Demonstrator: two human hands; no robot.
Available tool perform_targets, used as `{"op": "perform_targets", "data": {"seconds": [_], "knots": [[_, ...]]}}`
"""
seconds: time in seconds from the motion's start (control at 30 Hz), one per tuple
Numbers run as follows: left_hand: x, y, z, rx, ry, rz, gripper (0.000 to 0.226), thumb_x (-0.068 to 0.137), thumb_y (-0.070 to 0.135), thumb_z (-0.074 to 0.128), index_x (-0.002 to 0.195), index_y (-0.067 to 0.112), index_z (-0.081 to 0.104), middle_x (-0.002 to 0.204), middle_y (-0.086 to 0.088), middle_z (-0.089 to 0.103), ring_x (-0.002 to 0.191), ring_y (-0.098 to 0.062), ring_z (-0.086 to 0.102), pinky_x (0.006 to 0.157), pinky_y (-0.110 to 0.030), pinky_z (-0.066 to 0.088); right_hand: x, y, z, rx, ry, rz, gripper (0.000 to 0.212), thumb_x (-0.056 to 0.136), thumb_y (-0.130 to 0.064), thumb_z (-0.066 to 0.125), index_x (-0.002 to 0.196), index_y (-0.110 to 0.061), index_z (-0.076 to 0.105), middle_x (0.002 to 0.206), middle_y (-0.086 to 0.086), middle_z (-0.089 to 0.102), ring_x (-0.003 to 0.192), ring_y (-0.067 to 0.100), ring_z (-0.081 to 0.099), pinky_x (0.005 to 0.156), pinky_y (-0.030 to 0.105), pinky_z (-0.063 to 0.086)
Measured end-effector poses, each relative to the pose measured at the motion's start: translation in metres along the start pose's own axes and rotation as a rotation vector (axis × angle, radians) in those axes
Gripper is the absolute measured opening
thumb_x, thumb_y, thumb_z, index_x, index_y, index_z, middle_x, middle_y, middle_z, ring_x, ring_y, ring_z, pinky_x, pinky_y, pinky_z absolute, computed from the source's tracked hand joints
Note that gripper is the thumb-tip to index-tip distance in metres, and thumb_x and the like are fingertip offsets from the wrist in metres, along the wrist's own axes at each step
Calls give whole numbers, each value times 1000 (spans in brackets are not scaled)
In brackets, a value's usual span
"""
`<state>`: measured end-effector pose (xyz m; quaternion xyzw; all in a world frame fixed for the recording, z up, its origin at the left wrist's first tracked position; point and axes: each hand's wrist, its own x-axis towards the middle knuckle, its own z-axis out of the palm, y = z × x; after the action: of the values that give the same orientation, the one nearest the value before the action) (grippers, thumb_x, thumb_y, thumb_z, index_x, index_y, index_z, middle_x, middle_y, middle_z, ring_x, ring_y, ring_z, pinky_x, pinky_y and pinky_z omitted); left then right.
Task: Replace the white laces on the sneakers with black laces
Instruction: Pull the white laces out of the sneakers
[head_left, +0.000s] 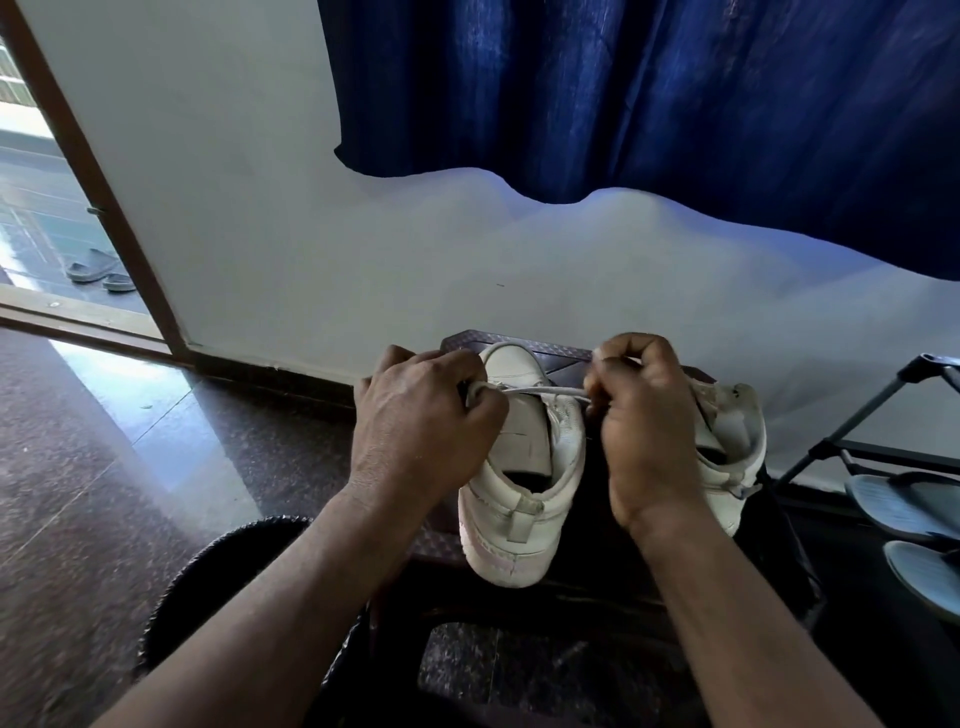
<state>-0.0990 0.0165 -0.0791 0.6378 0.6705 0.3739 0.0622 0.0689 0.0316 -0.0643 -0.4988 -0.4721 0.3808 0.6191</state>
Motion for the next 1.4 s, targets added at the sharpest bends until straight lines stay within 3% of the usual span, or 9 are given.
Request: {"op": "perform_targets", "data": {"seconds": [0.17, 0.33, 0.43, 0.6, 0.83, 1.0, 1.13, 1.27, 1.4], "knots": [[-2, 0, 2, 11, 26, 2, 22, 80, 48, 48, 81, 31, 62, 78, 16, 59, 99, -15, 41, 80, -36, 37, -2, 5, 0, -752, -202, -303, 18, 98, -39, 66, 93, -23, 72, 83, -9, 68, 85, 17, 62, 79, 34, 48], [-3, 2, 3, 31, 38, 1, 29, 81, 51, 45, 87, 34, 68, 94, 18, 62, 113, -17, 40, 85, -39, 34, -5, 10, 1, -828, -203, -414, 8, 93, -34, 71, 90, -28, 75, 88, -8, 63, 92, 19, 59, 80, 31, 44], [-3, 2, 2, 31, 30, -3, 31, 82, 52, 46, 92, 35, 70, 108, 18, 63, 117, -17, 38, 87, -39, 33, -9, 6, 3, -460, -94, -382, 14, 98, -23, 64, 85, -24, 67, 88, -4, 65, 85, 15, 62, 76, 27, 47], [-3, 3, 3, 14, 24, -19, 32, 80, 49, 46, 95, 34, 70, 112, 18, 63, 116, -17, 39, 87, -37, 31, -6, -14, 5, 533, -46, 82, 28, 108, -7, 43, 85, -19, 54, 90, 10, 73, 68, 15, 54, 63, 24, 41], [-3, 2, 4, -37, 27, -45, 24, 80, 49, 48, 88, 33, 64, 89, 17, 57, 101, -15, 41, 83, -38, 39, -5, 6, 1, -634, -164, -311, 6, 99, -29, 67, 96, -25, 71, 88, -9, 69, 81, 6, 62, 77, 22, 48], [-3, 1, 4, -43, 24, -36, 24, 79, 49, 48, 88, 34, 65, 86, 17, 55, 98, -14, 40, 83, -38, 41, -5, 9, 3, -882, -202, -422, 9, 95, -29, 69, 91, -21, 73, 91, -3, 60, 92, 22, 58, 77, 28, 39], [-3, 1, 4, -51, 29, -32, 24, 79, 48, 48, 87, 33, 64, 85, 16, 55, 96, -15, 42, 83, -38, 43, -8, -1, 1, -426, -48, -440, 19, 104, -18, 58, 86, -23, 62, 87, -7, 59, 79, 5, 57, 73, 17, 40], [-2, 2, 4, -55, 24, -33, 23, 78, 47, 47, 85, 31, 62, 84, 16, 55, 95, -18, 46, 84, -39, 46, -1, -12, -3, 423, -41, -21, 36, 108, -12, 51, 78, -27, 64, 84, -7, 68, 74, 12, 59, 68, 26, 43], [-2, 1, 5, -65, 18, -36, 20, 78, 46, 48, 83, 31, 61, 82, 15, 55, 94, -18, 47, 83, -39, 47, 0, -10, -3, 564, -118, 109, 24, 99, -13, 56, 78, -21, 64, 83, 5, 69, 66, 16, 55, 58, 23, 40]]}}
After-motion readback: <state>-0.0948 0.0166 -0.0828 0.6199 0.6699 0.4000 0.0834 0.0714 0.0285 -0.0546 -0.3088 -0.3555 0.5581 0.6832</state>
